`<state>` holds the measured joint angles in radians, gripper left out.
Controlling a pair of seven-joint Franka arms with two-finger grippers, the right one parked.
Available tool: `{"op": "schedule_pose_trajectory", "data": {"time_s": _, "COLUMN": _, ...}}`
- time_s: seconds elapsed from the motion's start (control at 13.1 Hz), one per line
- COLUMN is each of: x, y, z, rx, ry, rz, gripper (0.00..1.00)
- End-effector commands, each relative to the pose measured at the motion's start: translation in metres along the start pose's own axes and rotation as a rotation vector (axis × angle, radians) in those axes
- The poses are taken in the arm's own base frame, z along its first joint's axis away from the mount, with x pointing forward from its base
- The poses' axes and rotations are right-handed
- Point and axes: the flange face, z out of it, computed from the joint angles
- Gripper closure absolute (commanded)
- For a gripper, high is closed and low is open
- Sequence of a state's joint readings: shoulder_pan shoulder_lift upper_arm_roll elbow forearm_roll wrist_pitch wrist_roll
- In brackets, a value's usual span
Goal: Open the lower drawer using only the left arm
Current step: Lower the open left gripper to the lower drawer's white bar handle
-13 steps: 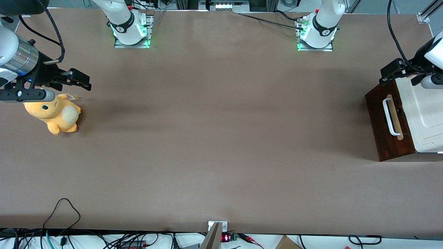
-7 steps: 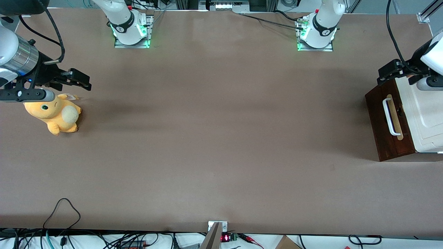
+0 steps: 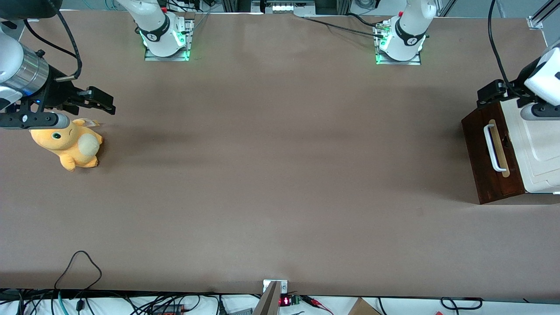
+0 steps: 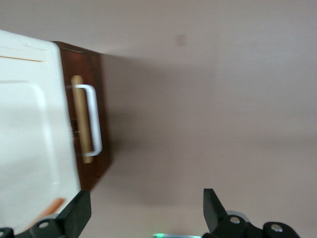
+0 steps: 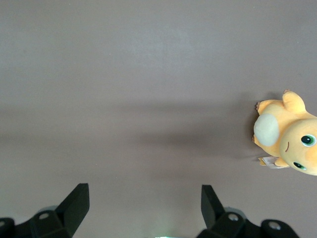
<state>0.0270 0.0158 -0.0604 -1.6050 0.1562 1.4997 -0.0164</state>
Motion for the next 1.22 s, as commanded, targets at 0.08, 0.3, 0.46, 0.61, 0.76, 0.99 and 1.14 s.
{"op": "schedule_pose_trajectory", "data": {"time_s": 0.08, "x": 0.013, "y": 0.038, "z": 0.053, "rx": 0.311, "ry": -0.079, "rz": 0.000, "gripper": 0.00}}
{"op": "schedule_pose_trajectory", "data": {"time_s": 0.3, "x": 0.010, "y": 0.069, "z": 0.125, "rx": 0.583, "ry": -0.113, "rz": -0.088, "gripper": 0.00}}
{"op": "schedule_pose_trajectory", "data": {"time_s": 0.46, "x": 0.009, "y": 0.075, "z": 0.173, "rx": 0.702, "ry": -0.121, "rz": -0.070, "gripper": 0.00}}
{"op": "schedule_pose_trajectory", "data": {"time_s": 0.61, "x": 0.010, "y": 0.077, "z": 0.226, "rx": 0.821, "ry": -0.117, "rz": -0.037, "gripper": 0.00}}
{"op": "schedule_pose_trajectory", "data": {"time_s": 0.76, "x": 0.005, "y": 0.080, "z": 0.287, "rx": 0.995, "ry": -0.098, "rz": 0.010, "gripper": 0.00}}
{"op": "schedule_pose_trajectory", "data": {"time_s": 0.99, "x": 0.009, "y": 0.079, "z": 0.332, "rx": 1.103, "ry": -0.057, "rz": 0.036, "gripper": 0.00}}
{"op": "schedule_pose_trajectory", "data": {"time_s": 1.14, "x": 0.012, "y": 0.074, "z": 0.355, "rx": 1.163, "ry": -0.046, "rz": 0.082, "gripper": 0.00}}
